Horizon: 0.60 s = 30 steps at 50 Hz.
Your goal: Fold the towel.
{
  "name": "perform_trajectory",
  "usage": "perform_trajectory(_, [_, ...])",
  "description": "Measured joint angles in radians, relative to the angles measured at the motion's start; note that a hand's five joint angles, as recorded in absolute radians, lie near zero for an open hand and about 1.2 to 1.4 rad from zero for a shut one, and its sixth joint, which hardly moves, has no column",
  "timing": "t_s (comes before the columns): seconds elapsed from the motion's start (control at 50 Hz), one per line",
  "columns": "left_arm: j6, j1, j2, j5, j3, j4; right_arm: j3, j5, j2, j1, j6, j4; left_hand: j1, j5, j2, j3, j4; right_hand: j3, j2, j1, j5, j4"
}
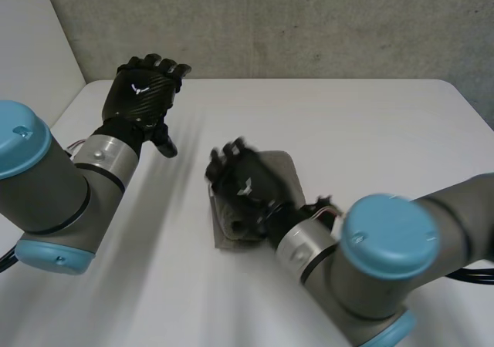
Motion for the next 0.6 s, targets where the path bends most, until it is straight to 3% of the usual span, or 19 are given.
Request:
perform_trajectory(0.12, [-0.05, -0.024, -0.019, -0.003, 0.02, 0.005, 0.01, 0.007, -0.098, -0.1, 0.292, 0.078, 0.0, 0.0, 0.0, 0.0, 0.0, 0.0, 0.0, 0.0, 0.0, 0.0])
perform_trajectory(0.22, [-0.146, -0.051, -0.063, -0.007, 0.053, -0.001, -0.019, 0.003, -0.12, -0.178, 0.434, 0.202, 0.0, 0.0, 0.0, 0.0, 0.0, 0.0, 0.0, -0.001, 0.0, 0.0])
perform_trajectory(0.38, [-0.282, -0.125, -0.205, -0.031, 0.123, -0.052, -0.118, 0.0, -0.023, -0.22, 0.542, 0.327, 0.0, 0.0, 0.0, 0.0, 0.0, 0.0, 0.0, -0.004, 0.0, 0.0])
perform_trajectory(0.6, [-0.292, -0.198, -0.437, -0.151, 0.23, -0.17, -0.279, -0.003, 0.198, -0.213, 0.568, 0.435, 0.0, 0.001, 0.0, 0.0, 0.0, 0.0, 0.0, -0.004, 0.0, 0.0])
